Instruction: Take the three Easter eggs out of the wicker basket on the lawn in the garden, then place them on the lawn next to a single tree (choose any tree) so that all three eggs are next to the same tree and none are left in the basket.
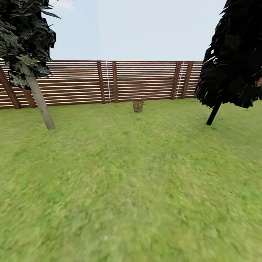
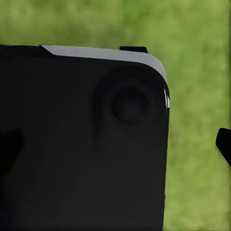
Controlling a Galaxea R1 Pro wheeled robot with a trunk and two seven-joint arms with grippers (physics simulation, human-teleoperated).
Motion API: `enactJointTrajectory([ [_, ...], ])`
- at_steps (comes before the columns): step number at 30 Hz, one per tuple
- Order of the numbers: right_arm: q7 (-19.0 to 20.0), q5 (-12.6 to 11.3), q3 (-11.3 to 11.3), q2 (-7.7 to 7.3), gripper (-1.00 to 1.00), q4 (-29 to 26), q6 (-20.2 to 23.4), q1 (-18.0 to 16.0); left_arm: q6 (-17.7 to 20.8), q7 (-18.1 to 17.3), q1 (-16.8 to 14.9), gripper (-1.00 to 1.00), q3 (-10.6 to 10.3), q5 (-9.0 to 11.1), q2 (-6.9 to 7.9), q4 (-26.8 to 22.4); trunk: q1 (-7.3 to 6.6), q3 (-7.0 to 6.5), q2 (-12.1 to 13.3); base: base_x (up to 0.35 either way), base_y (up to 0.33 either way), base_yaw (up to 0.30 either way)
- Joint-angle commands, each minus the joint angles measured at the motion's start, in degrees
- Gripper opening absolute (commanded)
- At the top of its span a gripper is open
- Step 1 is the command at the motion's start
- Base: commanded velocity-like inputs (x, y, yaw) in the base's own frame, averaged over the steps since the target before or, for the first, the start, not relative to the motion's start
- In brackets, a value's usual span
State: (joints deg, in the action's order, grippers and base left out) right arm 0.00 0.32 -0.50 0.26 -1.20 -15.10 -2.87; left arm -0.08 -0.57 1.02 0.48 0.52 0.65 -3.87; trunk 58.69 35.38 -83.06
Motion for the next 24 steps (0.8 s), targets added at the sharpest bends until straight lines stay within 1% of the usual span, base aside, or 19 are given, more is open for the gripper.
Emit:
enactJointTrajectory([
  [1, 0.0, 0.03, -0.03, 0.0, 1.0, 0.05, -0.19, -0.03, -0.01, -0.07, 0.04, 1.0, 0.04, 0.06, -0.01, -0.1, 0.04, 0.04, -0.02, 0.341, 0.0, 0.0],
  [24, 0.0, 0.03, -0.04, 0.0, 1.0, 0.05, -0.19, -0.03, -0.01, -0.13, 0.04, 1.0, 0.04, 0.01, -0.08, -0.09, 0.04, 0.04, -0.02, 0.341, 0.0, 0.0],
])
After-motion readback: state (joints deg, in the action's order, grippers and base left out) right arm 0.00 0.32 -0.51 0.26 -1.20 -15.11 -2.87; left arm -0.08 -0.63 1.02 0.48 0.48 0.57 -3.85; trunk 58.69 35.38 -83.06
